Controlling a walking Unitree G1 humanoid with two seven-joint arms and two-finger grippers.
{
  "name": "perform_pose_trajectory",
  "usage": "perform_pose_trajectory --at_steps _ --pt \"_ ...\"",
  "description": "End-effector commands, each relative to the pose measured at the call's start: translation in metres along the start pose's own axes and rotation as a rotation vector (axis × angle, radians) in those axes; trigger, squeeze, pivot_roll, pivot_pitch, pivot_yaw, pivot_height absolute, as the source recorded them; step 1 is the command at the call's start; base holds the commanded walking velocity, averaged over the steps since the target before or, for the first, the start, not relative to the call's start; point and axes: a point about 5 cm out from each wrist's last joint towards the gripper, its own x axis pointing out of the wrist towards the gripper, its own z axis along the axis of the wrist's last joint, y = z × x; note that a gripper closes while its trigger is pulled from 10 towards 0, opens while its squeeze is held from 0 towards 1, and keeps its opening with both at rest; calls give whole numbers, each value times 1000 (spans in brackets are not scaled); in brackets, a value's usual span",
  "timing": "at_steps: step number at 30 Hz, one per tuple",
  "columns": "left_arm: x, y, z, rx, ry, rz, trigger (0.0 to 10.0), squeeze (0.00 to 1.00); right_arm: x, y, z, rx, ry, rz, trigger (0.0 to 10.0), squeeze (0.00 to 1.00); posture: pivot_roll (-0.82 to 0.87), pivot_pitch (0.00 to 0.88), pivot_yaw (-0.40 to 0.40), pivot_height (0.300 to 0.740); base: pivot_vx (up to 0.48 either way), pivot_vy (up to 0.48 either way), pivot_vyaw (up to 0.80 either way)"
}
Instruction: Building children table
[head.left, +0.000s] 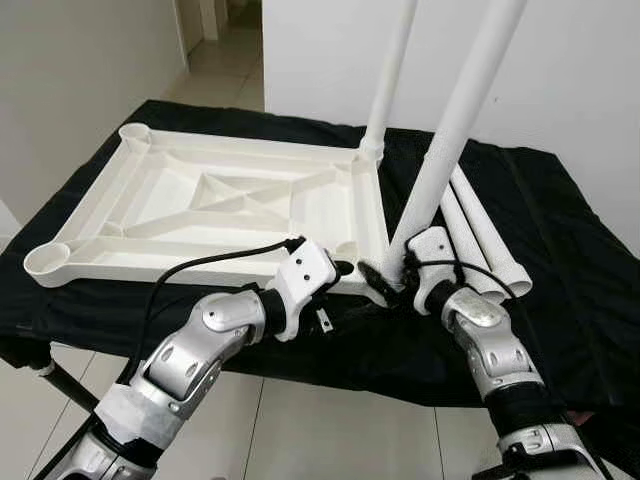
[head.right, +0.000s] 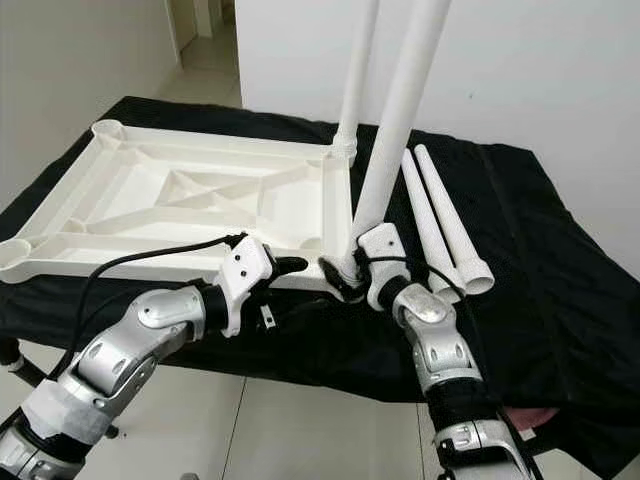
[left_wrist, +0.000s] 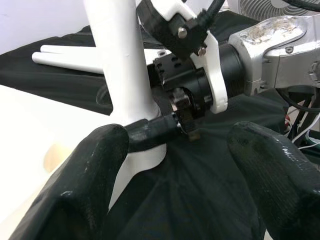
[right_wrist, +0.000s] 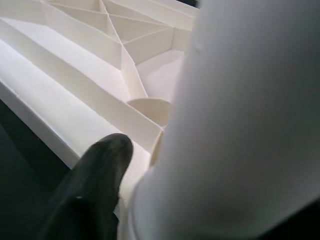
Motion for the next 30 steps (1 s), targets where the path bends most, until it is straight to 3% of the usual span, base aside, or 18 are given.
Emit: perform_pose_trajectory --at_steps 1,8,9,14,15,16,25,30 --pt "1 -4 4 27 -3 -75 10000 0 3 9 -11 8 48 62 78 0 -37 0 -49 740 0 0 0" --pt "2 -6 3 25 0 -71 10000 0 4 10 -18 32 62 92 0 0 -33 0 -54 740 0 0 0" --pt "2 -7 0 21 2 -62 10000 0 3 10 -20 83 50 82 0 0 -33 0 -56 740 0 0 0" --pt "3 -5 -5 7 7 -35 10000 0 2 10 -23 134 31 57 0 0 -35 0 -53 740 0 0 0" --pt "3 -4 -7 3 10 -27 10000 0 2 10 -23 148 25 44 4314 0 -41 0 -47 740 0 0 0" --pt "3 -3 -10 -4 17 -11 10000 0 1 10 -23 175 15 12 10000 0 -42 0 -48 740 0 0 0" --pt "3 4 -24 -6 36 57 10000 0 -1 15 -15 269 -61 -157 10000 0 -50 0 -50 740 0 0 0" --pt "2 8 -25 -24 24 94 10000 0 -2 17 -13 293 -47 -282 10000 0 -60 0 -50 740 0 0 0"
